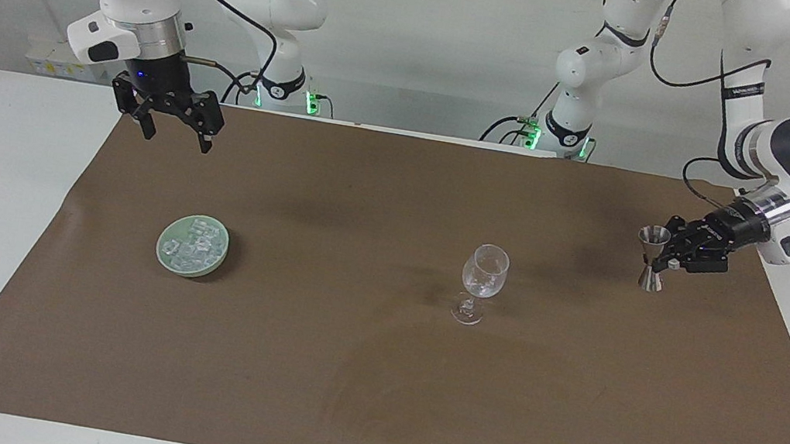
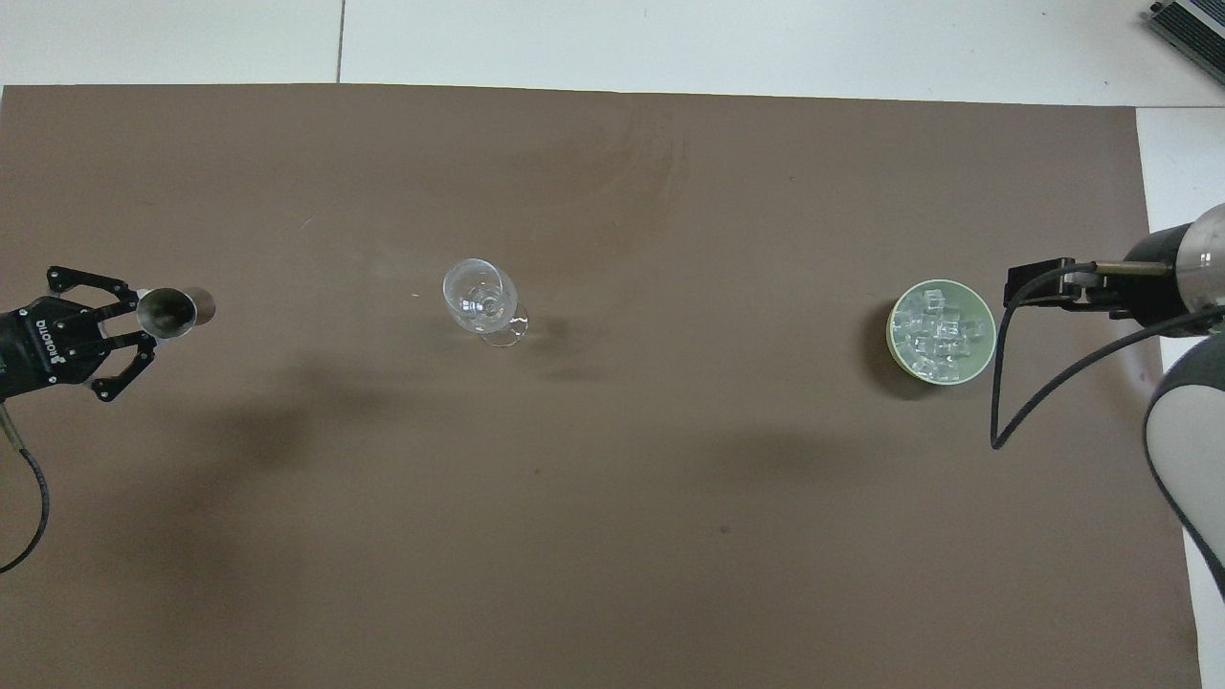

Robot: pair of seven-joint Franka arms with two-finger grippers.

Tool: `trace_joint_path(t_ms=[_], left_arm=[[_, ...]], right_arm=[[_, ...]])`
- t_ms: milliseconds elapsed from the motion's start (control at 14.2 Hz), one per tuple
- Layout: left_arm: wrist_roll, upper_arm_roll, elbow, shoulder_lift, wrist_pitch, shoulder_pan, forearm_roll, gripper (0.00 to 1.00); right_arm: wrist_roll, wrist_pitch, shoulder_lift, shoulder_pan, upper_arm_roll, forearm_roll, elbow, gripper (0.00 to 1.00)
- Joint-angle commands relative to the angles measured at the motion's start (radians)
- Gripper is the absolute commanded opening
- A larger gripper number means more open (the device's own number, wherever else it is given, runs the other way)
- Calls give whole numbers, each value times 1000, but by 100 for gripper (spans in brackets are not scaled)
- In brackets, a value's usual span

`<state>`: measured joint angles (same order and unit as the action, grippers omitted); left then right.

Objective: Pour wine and add ice with both arms

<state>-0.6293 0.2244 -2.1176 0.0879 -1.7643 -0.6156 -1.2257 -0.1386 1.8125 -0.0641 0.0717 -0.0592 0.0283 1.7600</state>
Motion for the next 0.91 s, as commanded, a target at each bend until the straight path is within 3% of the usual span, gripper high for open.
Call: trace_joint_path(t_ms=[0, 211, 844], left_arm=[[-72, -8, 84, 116, 100, -32, 11, 0], [-113, -33, 107, 179, 135, -32, 28, 0], [-142, -51, 240, 417, 249, -33, 94, 0]], right_arm=[[63, 44, -17, -26, 2, -7, 55, 100], [70, 88, 26, -24, 2, -7, 67, 100], [113, 401, 113, -53, 1, -5, 283, 97]])
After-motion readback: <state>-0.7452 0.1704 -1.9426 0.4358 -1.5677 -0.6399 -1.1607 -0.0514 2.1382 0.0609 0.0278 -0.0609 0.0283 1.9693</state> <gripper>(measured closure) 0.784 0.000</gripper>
